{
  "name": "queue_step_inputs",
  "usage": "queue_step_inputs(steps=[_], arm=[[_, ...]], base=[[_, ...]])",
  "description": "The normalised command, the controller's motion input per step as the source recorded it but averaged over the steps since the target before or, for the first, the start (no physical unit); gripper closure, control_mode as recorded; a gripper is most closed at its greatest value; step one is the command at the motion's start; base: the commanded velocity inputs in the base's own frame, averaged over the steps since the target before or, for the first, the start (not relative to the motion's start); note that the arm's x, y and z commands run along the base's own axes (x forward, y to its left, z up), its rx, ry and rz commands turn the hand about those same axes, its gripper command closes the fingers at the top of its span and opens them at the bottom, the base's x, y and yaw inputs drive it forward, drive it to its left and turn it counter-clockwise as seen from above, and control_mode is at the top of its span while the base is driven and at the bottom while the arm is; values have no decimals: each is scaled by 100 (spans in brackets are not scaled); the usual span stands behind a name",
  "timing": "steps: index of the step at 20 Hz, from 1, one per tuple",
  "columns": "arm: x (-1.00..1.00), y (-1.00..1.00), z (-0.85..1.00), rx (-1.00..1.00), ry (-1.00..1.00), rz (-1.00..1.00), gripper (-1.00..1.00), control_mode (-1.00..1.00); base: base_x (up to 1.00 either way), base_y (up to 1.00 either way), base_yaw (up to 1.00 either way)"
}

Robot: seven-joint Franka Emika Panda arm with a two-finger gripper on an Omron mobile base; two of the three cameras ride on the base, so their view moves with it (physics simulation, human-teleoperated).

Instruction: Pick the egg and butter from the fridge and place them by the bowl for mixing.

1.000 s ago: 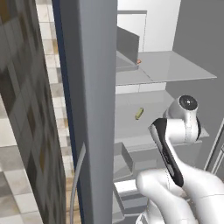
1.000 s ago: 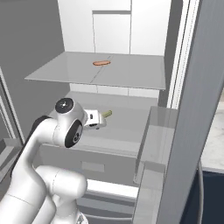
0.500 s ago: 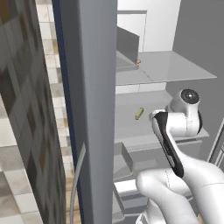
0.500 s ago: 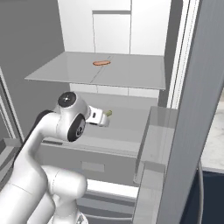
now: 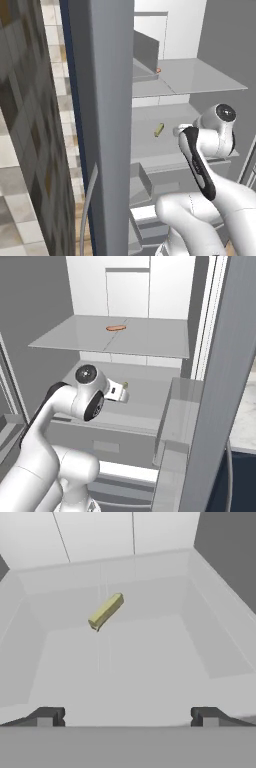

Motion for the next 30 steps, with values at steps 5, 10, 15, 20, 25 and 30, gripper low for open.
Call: queue_step_inputs(steps=[5, 10, 15, 20, 25, 30], arm=[[57, 52, 0, 0, 0, -6, -100, -100], [71, 43, 0, 0, 1, -5, -100, -100], [67, 3, -2, 0, 2, 0, -100, -100], [50, 0, -16, 0, 1, 0, -100, -100], [26, -1, -24, 0, 0, 0, -100, -100], [19, -13, -35, 0, 3, 0, -100, -100]], base=[[0, 0, 0], [0, 0, 0], [0, 0, 0], [0, 0, 0], [0, 0, 0], [0, 0, 0]])
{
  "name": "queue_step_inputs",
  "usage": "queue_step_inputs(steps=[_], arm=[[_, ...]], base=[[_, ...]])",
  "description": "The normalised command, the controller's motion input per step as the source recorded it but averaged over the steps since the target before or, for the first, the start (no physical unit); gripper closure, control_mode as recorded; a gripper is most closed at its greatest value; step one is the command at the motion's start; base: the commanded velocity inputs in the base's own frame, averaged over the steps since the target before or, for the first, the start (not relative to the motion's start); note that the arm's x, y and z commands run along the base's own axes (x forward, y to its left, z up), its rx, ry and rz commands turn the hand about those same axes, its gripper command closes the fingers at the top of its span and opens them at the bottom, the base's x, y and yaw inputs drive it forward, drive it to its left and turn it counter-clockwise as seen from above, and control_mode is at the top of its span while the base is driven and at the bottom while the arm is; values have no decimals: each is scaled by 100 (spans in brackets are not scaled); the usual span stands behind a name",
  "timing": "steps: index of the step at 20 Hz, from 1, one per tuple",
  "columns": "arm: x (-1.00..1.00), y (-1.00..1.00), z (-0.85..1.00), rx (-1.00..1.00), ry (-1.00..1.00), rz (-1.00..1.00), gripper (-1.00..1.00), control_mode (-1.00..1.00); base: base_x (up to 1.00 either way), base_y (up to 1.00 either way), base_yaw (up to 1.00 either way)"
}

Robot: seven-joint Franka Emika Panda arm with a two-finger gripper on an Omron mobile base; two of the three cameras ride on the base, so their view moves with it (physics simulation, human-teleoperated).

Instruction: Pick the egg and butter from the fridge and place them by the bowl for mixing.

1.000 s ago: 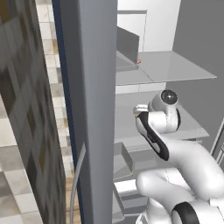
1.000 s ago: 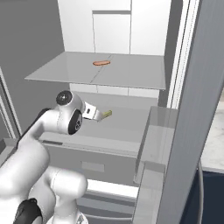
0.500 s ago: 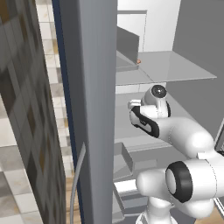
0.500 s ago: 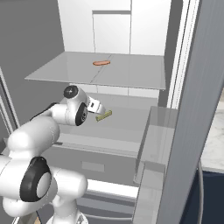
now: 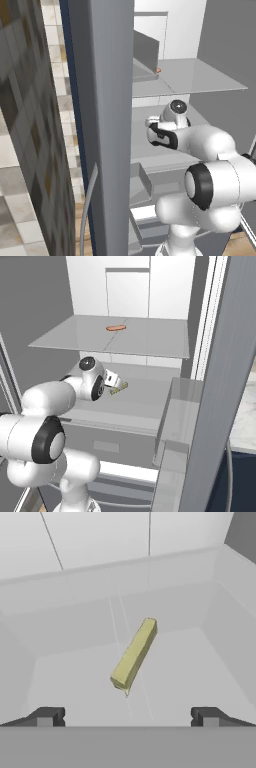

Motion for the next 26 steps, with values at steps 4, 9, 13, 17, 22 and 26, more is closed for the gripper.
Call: queue_step_inputs(steps=[4, 9, 13, 17, 22, 26], arm=[[22, -17, -35, 0, 6, 0, -100, -100], [54, -4, -5, 0, 5, 0, -100, -100], [51, 0, -6, 0, 3, 0, -100, -100], [27, -5, -35, 0, 4, 0, -100, -100], [0, -18, -82, 0, 12, 0, -100, -100], [0, -6, -80, 0, 10, 0, -100, -100]], base=[[0, 0, 0], [0, 0, 0], [0, 0, 0], [0, 0, 0], [0, 0, 0], [0, 0, 0]])
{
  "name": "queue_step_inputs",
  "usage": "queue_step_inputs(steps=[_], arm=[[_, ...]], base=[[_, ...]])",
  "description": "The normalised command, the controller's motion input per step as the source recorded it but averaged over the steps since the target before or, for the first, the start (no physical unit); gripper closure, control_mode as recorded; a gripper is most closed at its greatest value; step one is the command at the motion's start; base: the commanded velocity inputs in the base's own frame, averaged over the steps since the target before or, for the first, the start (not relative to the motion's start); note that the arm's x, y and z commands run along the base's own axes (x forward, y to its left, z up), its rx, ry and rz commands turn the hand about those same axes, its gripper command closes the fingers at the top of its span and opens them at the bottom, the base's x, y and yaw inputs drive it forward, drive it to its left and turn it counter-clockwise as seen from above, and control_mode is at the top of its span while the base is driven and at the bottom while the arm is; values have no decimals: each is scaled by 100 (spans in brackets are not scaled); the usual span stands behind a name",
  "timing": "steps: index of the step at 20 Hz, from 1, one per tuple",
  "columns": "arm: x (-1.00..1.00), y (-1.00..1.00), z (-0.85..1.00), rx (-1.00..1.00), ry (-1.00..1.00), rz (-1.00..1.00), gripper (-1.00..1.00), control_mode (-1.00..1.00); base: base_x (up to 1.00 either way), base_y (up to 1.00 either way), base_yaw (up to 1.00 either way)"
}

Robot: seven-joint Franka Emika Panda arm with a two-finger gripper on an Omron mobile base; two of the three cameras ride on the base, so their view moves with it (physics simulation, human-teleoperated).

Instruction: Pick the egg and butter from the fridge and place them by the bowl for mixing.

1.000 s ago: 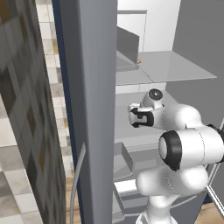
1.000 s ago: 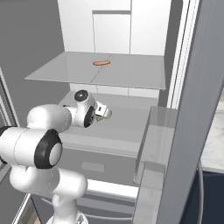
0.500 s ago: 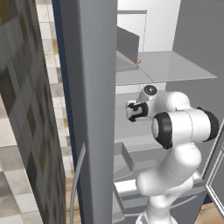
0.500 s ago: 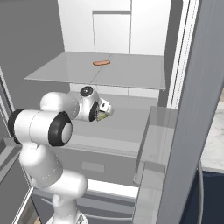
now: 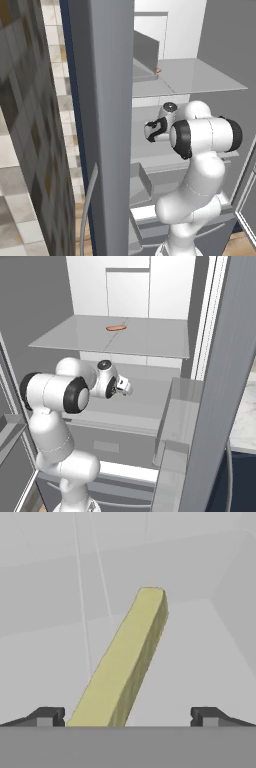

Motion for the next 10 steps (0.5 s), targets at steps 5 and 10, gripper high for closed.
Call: queue_step_inputs(steps=[5, 10], arm=[[10, 0, -16, 0, 1, 0, -100, -100], [2, 0, 0, 0, -5, 0, -100, -100]], base=[[0, 0, 0], [0, 0, 0]])
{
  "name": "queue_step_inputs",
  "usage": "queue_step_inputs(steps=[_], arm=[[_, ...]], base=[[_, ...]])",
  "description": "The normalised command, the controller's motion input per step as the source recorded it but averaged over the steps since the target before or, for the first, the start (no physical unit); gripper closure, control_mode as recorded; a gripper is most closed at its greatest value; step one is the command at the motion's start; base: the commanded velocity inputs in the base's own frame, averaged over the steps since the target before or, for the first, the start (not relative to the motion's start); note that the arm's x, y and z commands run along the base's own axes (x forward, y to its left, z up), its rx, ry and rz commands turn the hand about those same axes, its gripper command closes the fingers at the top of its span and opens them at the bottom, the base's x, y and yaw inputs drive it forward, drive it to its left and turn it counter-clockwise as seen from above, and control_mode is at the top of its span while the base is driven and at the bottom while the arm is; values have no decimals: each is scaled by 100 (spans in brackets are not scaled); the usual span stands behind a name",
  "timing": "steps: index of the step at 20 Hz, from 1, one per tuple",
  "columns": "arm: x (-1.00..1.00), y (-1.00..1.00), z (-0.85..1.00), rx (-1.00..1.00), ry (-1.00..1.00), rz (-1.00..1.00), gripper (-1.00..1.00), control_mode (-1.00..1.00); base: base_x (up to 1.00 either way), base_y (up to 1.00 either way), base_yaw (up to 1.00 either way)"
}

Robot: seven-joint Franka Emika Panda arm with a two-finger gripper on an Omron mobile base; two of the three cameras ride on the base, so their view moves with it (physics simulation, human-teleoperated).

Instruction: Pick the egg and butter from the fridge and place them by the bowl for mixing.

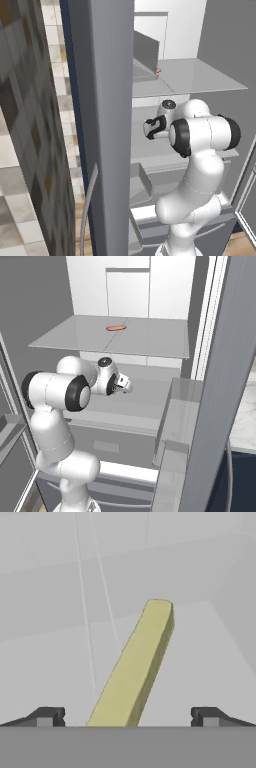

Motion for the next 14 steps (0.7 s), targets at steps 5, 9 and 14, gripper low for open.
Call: queue_step_inputs(steps=[5, 9, 14], arm=[[19, 0, 1, 0, -1, 0, -100, -100], [24, 0, -16, -1, 0, 0, -100, -100], [0, 3, -86, -8, 0, 0, 100, -100]], base=[[0, 0, 0], [0, 0, 0], [0, 0, 0]])
